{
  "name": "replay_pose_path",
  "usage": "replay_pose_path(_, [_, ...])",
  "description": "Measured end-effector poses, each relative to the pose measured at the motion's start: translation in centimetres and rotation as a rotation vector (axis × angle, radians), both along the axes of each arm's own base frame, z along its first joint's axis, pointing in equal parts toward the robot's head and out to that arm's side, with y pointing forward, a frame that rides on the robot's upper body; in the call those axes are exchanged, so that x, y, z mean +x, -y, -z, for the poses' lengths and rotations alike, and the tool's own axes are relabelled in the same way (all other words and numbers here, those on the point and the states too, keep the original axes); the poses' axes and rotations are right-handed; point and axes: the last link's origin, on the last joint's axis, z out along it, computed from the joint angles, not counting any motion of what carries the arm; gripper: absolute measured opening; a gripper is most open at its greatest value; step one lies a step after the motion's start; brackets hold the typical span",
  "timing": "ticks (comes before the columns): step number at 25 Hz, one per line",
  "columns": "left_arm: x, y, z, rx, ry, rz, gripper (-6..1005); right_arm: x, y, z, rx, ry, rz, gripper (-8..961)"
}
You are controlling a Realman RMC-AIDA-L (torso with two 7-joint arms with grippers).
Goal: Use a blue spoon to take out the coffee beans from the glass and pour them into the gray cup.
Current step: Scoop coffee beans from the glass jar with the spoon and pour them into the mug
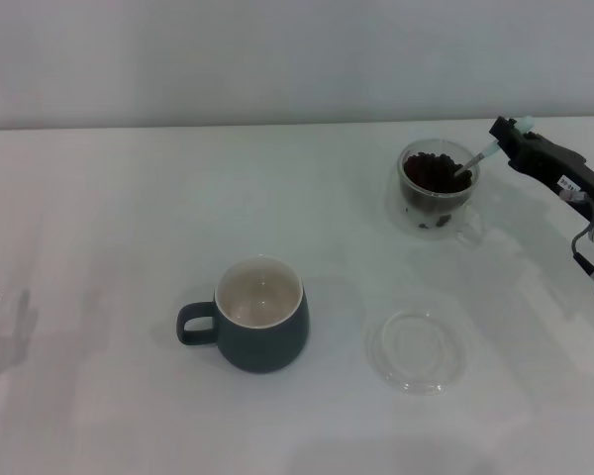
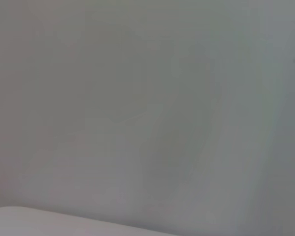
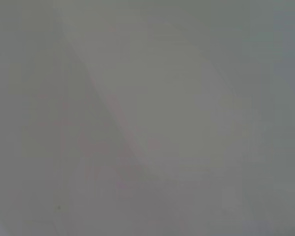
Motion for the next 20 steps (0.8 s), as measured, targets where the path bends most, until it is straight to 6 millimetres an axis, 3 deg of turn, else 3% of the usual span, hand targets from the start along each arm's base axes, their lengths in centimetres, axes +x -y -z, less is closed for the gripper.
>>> replay_pose_path(20, [-0.21, 0.05, -0.22, 0.001, -0.009, -0.003, 789, 0.27, -0.49, -0.18, -0.021, -0.154, 0.095, 146])
